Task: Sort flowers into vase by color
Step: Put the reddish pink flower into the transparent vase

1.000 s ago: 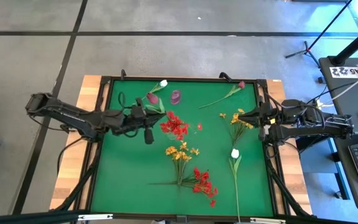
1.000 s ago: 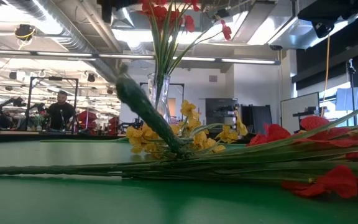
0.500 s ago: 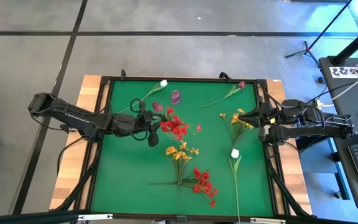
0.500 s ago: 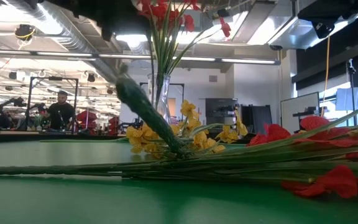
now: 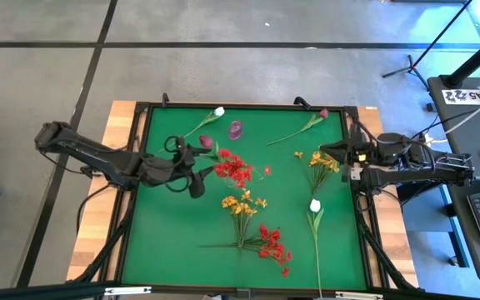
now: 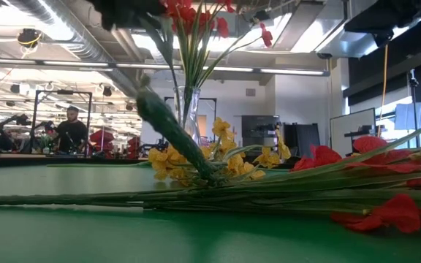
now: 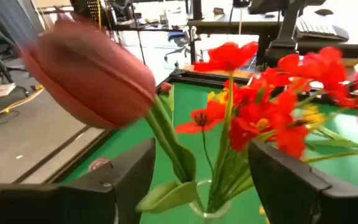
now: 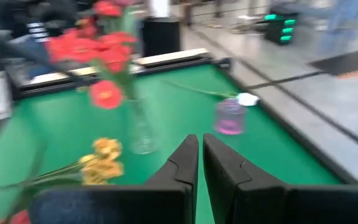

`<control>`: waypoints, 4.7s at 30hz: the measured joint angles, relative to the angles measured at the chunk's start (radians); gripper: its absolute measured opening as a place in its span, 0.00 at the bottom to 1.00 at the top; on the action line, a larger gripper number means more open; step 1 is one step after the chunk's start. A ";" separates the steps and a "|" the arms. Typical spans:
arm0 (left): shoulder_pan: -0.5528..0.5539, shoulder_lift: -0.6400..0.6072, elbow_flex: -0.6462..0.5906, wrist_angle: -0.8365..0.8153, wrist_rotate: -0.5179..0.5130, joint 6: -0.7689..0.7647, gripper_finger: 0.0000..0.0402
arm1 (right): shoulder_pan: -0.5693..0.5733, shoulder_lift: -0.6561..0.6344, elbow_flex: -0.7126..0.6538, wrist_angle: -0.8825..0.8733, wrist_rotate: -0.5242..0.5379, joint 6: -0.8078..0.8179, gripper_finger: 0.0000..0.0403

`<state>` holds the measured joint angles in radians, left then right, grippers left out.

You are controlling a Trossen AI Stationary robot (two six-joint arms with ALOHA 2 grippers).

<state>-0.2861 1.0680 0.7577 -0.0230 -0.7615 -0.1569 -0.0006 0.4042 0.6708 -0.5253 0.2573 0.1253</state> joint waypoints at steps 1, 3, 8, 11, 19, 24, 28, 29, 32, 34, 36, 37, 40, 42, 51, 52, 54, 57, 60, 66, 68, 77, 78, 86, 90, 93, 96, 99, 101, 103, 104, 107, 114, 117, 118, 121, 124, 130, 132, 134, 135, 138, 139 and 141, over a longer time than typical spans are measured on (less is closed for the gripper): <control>-0.012 -0.008 0.022 -0.042 -0.010 -0.014 0.63 | 0.000 0.000 0.000 0.002 0.019 0.000 0.06; -0.042 -0.020 0.070 -0.132 -0.041 -0.035 0.63 | 0.000 0.000 0.000 0.007 0.032 0.001 0.06; -0.119 -0.031 0.184 -0.349 -0.157 -0.088 0.63 | 0.000 0.013 0.000 0.026 0.066 0.068 0.06; -0.160 -0.031 0.251 -0.462 -0.223 -0.140 0.63 | 0.000 0.029 0.000 0.019 0.133 0.152 0.06; -0.225 -0.032 0.352 -0.641 -0.279 -0.316 0.63 | 0.000 0.117 0.000 -0.093 0.275 0.296 0.06; -0.225 -0.035 0.353 -0.688 -0.277 -0.374 0.63 | 0.000 0.213 0.000 -0.172 0.416 0.448 0.06; -0.225 -0.035 0.353 -0.705 -0.276 -0.403 0.63 | -0.038 0.292 0.000 -0.177 0.465 0.505 0.07; -0.225 -0.035 0.353 -0.705 -0.276 -0.409 0.63 | -0.063 0.312 0.000 -0.177 0.455 0.516 0.08; -0.225 -0.035 0.353 -0.705 -0.275 -0.411 0.63 | -0.166 0.374 0.000 -0.180 0.380 0.548 0.14; -0.225 -0.035 0.353 -0.705 -0.275 -0.412 0.63 | -0.249 0.417 0.000 -0.179 0.308 0.571 0.22; -0.225 -0.035 0.353 -0.704 -0.270 -0.415 0.63 | -0.340 0.470 0.000 -0.169 0.245 0.590 0.31; -0.225 -0.035 0.353 -0.704 -0.267 -0.418 0.63 | -0.385 0.497 0.000 -0.161 0.214 0.600 0.36; -0.225 -0.035 0.353 -0.702 -0.256 -0.434 0.63 | -0.510 0.584 0.000 -0.104 0.132 0.620 0.49; -0.225 -0.035 0.353 -0.702 -0.241 -0.444 0.63 | -0.581 0.644 0.000 -0.029 0.075 0.631 0.55; -0.225 -0.035 0.353 -0.702 -0.238 -0.444 0.63 | -0.768 0.925 0.000 0.279 -0.044 0.661 0.66; -0.225 -0.035 0.353 -0.702 -0.235 -0.444 0.63 | -0.784 0.954 0.000 0.285 -0.046 0.665 0.65; -0.225 -0.034 0.353 -0.702 -0.221 -0.444 0.63 | -0.809 1.006 0.000 0.300 -0.058 0.669 0.64; -0.225 -0.034 0.353 -0.702 -0.216 -0.439 0.63 | -0.835 1.068 0.000 0.300 -0.059 0.683 0.63; -0.225 -0.034 0.353 -0.702 -0.216 -0.439 0.63 | -0.851 1.119 0.000 0.305 -0.058 0.683 0.62; -0.225 -0.034 0.353 -0.702 -0.216 -0.438 0.63 | -0.851 1.152 0.014 0.386 -0.042 0.694 0.62; -0.225 -0.034 0.353 -0.702 -0.214 -0.439 0.63 | -0.851 1.158 0.013 0.423 -0.043 0.710 0.62; -0.225 -0.034 0.353 -0.702 -0.212 -0.439 0.63 | -0.851 1.216 0.045 0.413 -0.052 0.706 0.56; -0.225 -0.034 0.353 -0.702 -0.212 -0.439 0.63 | -0.851 1.219 0.049 0.403 -0.051 0.702 0.52; -0.225 -0.034 0.353 -0.702 -0.212 -0.444 0.63 | -0.853 1.220 0.054 0.375 -0.118 0.672 0.08; -0.225 -0.034 0.353 -0.700 -0.204 -0.450 0.63 | -0.851 1.182 0.050 0.352 -0.233 0.655 0.05; -0.225 -0.034 0.353 -0.700 -0.181 -0.463 0.63 | -0.848 1.102 0.048 0.349 -0.330 0.643 0.05; -0.225 -0.034 0.353 -0.700 -0.169 -0.468 0.63 | -0.849 0.978 0.050 0.347 -0.363 0.632 0.02; -0.225 -0.034 0.353 -0.696 -0.168 -0.471 0.63 | -0.837 0.835 0.050 0.346 -0.363 0.630 0.02; -0.225 -0.034 0.353 -0.689 -0.168 -0.480 0.63 | -0.826 0.736 0.050 0.356 -0.364 0.587 0.01; -0.225 -0.034 0.353 -0.678 -0.162 -0.496 0.63 | -0.799 0.636 0.050 0.372 -0.364 0.514 0.01; -0.225 -0.034 0.353 -0.667 -0.148 -0.500 0.63 | -0.777 0.590 0.050 0.385 -0.363 0.488 0.01; -0.225 -0.034 0.353 -0.613 -0.085 -0.497 0.63 | -0.686 0.471 0.050 0.427 -0.363 0.415 0.01; -0.223 -0.019 0.353 -0.483 -0.011 -0.426 0.63 | -0.376 0.332 0.051 0.665 -0.288 0.230 0.01; -0.222 -0.014 0.353 -0.428 0.003 -0.395 0.63 | -0.250 0.333 0.051 0.795 -0.219 0.167 0.01; -0.218 -0.011 0.353 -0.397 0.009 -0.379 0.63 | -0.215 0.340 0.051 0.837 -0.202 0.146 0.01; -0.204 0.004 0.353 -0.288 0.062 -0.295 0.63 | -0.127 0.381 0.051 0.972 -0.188 0.103 0.01; -0.178 0.037 0.353 -0.178 0.091 -0.187 0.63 | -0.072 0.441 0.051 1.090 -0.188 0.101 0.01; -0.073 0.129 0.352 -0.055 0.147 -0.062 0.63 | -0.016 0.573 0.051 1.224 -0.186 0.088 0.00; -0.041 0.149 0.352 -0.001 0.212 -0.045 0.63 | -0.016 0.611 0.059 1.259 -0.189 0.094 0.00; -0.010 0.167 0.352 0.063 0.266 -0.030 0.63 | -0.016 0.646 0.089 1.263 -0.200 0.106 0.00; 0.003 0.173 0.352 0.093 0.283 -0.020 0.63 | -0.016 0.665 0.107 1.264 -0.207 0.109 0.00; 0.033 0.173 0.352 0.167 0.315 -0.004 0.63 | -0.005 0.724 0.169 1.255 -0.225 0.123 0.00; 0.043 0.171 0.352 0.186 0.322 -0.004 0.63 | 0.004 0.745 0.191 1.252 -0.225 0.124 0.00; 0.060 0.171 0.353 0.207 0.348 -0.005 0.63 | 0.019 0.789 0.240 1.234 -0.230 0.122 0.00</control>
<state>-0.2261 1.2388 1.1103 0.1840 -0.4131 -0.1619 0.0188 1.1937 0.9107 0.7084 0.0277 0.2473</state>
